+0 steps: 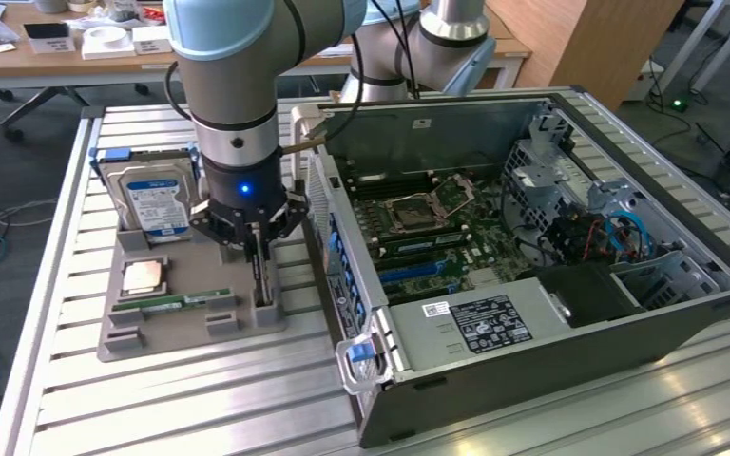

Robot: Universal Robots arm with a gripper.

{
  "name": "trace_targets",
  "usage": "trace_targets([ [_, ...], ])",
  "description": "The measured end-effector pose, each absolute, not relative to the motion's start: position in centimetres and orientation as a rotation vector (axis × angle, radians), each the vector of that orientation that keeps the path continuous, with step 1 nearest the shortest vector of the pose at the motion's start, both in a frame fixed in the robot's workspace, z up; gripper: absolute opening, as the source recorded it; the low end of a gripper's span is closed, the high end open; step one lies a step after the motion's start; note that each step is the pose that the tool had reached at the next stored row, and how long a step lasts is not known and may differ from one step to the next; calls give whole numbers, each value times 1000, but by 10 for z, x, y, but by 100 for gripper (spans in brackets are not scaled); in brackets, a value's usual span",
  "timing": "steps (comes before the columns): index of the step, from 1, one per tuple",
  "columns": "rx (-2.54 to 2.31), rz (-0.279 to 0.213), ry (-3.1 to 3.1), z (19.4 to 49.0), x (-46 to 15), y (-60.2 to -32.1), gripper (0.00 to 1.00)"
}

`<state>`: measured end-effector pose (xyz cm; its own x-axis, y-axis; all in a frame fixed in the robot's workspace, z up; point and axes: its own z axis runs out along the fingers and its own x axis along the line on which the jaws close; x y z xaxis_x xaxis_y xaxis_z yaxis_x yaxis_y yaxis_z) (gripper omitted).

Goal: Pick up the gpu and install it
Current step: 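Pick up the gpu and move the gpu toward the slot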

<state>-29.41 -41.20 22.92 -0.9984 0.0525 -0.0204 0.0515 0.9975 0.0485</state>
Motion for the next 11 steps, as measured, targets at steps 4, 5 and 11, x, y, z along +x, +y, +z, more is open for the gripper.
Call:
trace_targets([
  [4, 66, 75, 3119, 229, -294, -412, 26],
  [5, 58, 75, 3119, 229, -294, -412, 26],
  [11, 55, 75, 3119, 229, -294, -412, 26],
])
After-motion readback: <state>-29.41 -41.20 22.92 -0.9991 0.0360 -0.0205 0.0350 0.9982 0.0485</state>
